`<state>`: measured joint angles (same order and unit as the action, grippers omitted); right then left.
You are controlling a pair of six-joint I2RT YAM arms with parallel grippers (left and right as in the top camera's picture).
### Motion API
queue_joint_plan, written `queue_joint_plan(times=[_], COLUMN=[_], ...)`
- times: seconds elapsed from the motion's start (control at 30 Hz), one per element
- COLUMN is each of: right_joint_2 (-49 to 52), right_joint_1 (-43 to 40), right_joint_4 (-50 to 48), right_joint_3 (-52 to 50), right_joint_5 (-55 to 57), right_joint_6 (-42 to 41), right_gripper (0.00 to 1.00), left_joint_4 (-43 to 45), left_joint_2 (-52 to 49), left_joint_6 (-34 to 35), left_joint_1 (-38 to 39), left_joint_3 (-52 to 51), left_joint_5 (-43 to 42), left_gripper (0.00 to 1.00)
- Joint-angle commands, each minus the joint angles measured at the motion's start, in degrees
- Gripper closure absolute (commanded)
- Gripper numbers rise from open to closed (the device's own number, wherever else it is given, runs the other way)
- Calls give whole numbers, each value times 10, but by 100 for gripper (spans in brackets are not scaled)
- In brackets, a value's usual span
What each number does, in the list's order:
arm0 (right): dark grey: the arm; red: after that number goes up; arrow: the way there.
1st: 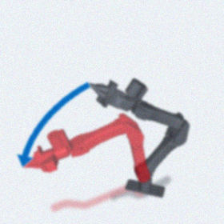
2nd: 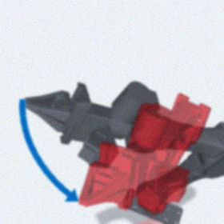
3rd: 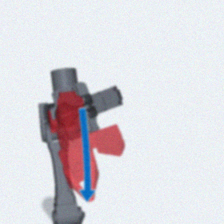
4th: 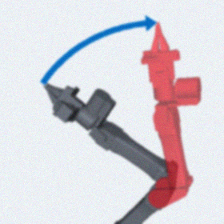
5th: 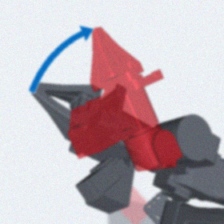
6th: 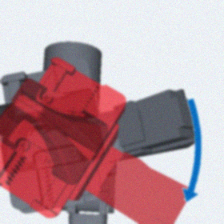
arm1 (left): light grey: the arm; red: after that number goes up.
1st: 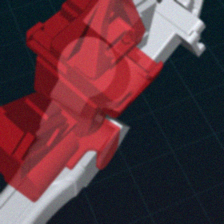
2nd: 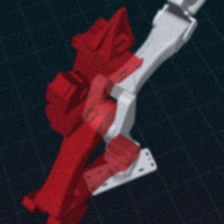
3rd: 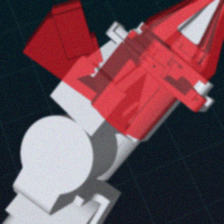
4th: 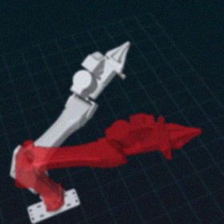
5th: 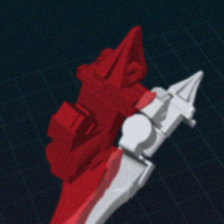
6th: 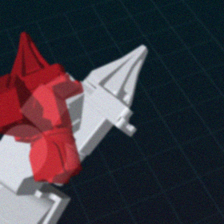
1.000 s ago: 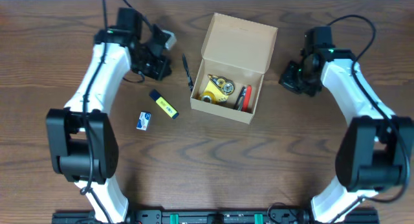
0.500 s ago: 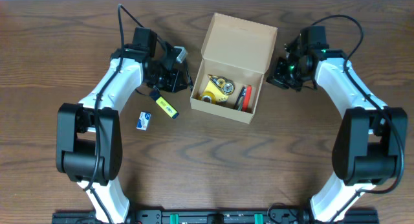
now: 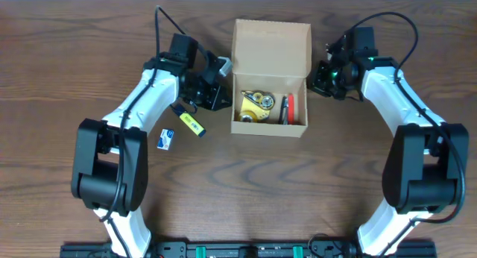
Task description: Pack container
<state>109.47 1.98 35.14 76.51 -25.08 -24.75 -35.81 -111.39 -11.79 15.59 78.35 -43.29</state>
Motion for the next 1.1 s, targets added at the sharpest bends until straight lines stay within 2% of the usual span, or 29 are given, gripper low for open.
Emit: queue_joint_plan(times=[0.0,0.33,0.53,0.8,0.9,0.97,1.0,1.03,1.07], right_joint_2=[0,0,0,-1,-1,-1,-1,-1,-1], right_joint_1=[-10,-48,-47,-47,-45,-45,-45,-45,-45], right_joint_4=[5,48,50,50,50,49,49,49,49], right_joint_3=[-3,-3,-3,-3,-3,-3,-3,-3,-3], right_joint_5=[-17,-17,-12,-8,-8,-8,-8,-8,-8], right_joint_6=[6,50,52,64,69,69,69,69,69], right_gripper=[99,98,98,98,99,98,98,98,98], left_joint_4=[9,31,31,53,71,82,88,94,98], left_joint_2=[-8,-8,-8,-8,-8,-8,-8,-8,-8], left_joint_6=[3,3,33,157,200,210,211,211,210], left_joint_1=[27,55,51,43,43,43,43,43,43], left_joint_3=[0,0,2,7,7,7,6,6,6], left_joint_5=[-18,-8,68,202,273,291,291,291,291], left_gripper=[94,94,94,94,87,82,76,60,52])
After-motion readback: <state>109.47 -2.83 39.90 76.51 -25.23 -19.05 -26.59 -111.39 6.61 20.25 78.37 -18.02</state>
